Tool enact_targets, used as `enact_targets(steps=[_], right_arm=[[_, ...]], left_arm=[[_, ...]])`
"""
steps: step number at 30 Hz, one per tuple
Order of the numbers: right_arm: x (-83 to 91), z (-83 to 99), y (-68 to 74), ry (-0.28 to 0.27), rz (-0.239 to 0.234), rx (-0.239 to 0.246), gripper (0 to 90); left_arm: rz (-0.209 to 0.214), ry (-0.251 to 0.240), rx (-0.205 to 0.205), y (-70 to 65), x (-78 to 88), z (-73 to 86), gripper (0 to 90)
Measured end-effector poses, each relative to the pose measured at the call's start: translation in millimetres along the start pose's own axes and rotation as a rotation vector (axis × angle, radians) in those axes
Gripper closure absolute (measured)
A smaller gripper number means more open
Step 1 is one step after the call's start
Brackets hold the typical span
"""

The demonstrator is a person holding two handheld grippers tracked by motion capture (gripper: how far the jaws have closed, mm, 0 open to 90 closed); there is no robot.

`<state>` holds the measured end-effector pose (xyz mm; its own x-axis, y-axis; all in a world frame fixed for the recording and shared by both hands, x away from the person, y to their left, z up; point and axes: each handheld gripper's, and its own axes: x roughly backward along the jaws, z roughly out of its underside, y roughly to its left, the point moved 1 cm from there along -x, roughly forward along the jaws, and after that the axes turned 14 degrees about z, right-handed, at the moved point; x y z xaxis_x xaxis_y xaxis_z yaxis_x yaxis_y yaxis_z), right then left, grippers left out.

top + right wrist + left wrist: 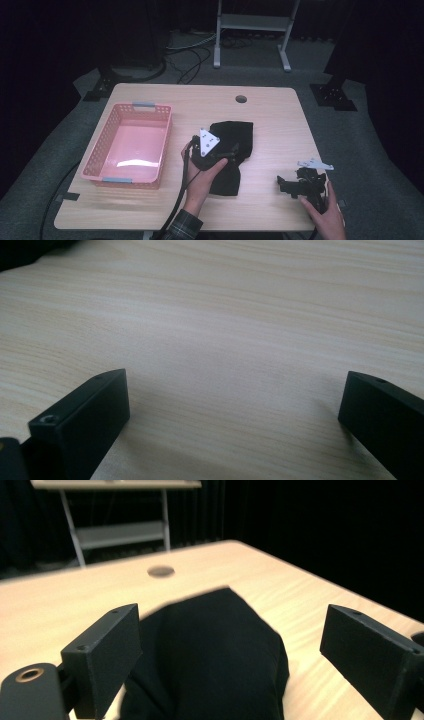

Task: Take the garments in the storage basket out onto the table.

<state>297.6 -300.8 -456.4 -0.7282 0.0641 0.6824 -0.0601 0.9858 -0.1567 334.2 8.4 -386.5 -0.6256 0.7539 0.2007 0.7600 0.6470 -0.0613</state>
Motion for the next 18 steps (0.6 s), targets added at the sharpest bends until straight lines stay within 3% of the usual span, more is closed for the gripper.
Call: enact_targets(steps=[9, 18], right_arm=[[0.0, 0.0, 0.0, 0.000, 0.000, 0.001, 0.0], [0.0, 0.0, 0.0, 0.000, 0.000, 0.000, 0.0]], left_arm=[[-0.004, -0.092, -0.053, 1.0, 26.5, -9.4, 8.8], [-0.013, -0.169, -0.075, 8.1, 56.8, -2.9, 8.8]])
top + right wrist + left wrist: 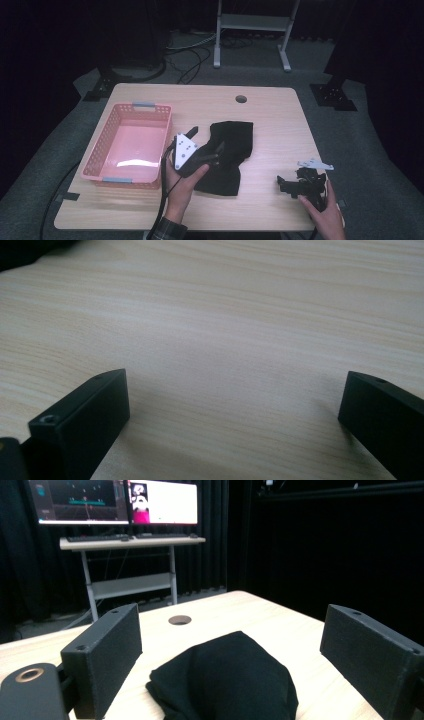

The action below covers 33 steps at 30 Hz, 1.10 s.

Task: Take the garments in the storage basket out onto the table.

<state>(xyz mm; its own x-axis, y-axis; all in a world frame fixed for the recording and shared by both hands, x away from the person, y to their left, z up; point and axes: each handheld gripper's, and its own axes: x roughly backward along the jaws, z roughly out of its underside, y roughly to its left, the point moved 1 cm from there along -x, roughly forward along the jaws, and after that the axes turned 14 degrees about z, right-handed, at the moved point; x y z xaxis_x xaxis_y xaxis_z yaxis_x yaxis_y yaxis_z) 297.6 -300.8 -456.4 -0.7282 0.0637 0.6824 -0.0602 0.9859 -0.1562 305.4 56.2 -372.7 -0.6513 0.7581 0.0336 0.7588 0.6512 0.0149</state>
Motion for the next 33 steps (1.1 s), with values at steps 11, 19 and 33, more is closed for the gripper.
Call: enact_targets(steps=[11, 19, 33], right_arm=[[0.0, 0.0, 0.0, 0.000, 0.001, 0.000, 0.0], [0.0, 0.0, 0.0, 0.000, 0.000, 0.000, 0.0], [0.0, 0.0, 0.0, 0.000, 0.000, 0.000, 0.0]], left_arm=[[-0.010, -0.050, 0.024, 3.4, 30.7, 20.9, 8.8], [-0.001, -0.040, 0.037, 1.1, 39.7, 42.7, 8.8], [0.006, 0.012, 0.063, -4.0, 39.5, 67.1, 8.8]])
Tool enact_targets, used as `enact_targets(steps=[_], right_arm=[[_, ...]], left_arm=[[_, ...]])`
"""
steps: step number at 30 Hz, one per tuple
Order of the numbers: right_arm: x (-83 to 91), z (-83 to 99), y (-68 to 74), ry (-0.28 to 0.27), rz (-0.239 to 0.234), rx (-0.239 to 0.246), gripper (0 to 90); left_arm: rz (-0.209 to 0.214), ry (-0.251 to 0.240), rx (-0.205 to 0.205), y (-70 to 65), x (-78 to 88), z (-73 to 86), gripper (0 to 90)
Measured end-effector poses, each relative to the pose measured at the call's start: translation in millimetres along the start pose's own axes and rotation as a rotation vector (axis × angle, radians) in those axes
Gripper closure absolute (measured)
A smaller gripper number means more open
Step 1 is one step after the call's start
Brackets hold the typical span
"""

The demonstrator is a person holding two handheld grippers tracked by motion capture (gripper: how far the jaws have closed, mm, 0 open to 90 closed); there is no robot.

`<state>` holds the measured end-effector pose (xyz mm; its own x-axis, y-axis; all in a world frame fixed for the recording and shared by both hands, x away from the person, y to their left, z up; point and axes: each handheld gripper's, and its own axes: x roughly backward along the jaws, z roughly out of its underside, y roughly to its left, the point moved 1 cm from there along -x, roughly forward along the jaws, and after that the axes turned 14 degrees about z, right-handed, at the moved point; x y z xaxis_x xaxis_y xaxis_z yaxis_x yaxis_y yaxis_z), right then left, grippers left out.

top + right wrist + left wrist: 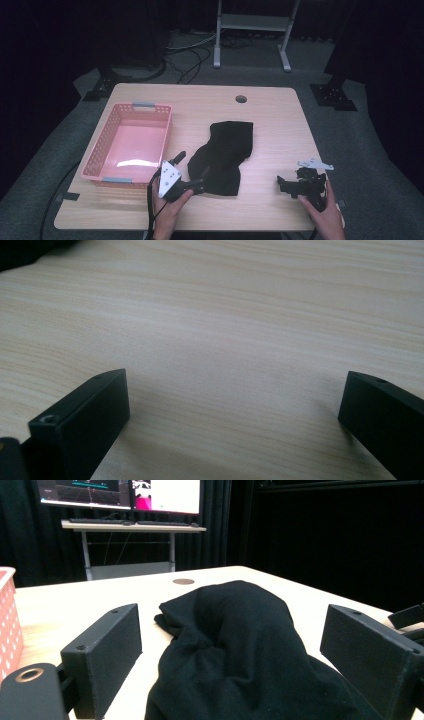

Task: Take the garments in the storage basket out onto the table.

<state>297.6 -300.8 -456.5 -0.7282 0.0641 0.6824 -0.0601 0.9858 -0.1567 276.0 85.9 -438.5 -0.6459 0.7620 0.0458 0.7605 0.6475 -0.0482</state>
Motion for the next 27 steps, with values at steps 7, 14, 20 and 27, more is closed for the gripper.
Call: enact_targets(steps=[7, 14, 20, 27], right_arm=[[0.0, 0.0, 0.0, 0.000, 0.000, 0.000, 0.0], [0.0, 0.0, 0.0, 0.000, 0.000, 0.000, 0.0], [0.0, 0.0, 0.0, 0.000, 0.000, 0.000, 0.0], [0.0, 0.0, 0.0, 0.000, 0.000, 0.000, 0.0]], left_arm=[[0.000, 0.010, 0.009, 0.9, -0.3, 5.4, 8.8], [-0.002, -0.019, 0.001, 1.5, 2.3, 7.2, 8.8], [-0.002, -0.063, -0.045, -2.5, 6.8, 9.2, 8.8], [-0.006, -0.061, -0.066, -4.9, 6.5, 9.6, 8.7]])
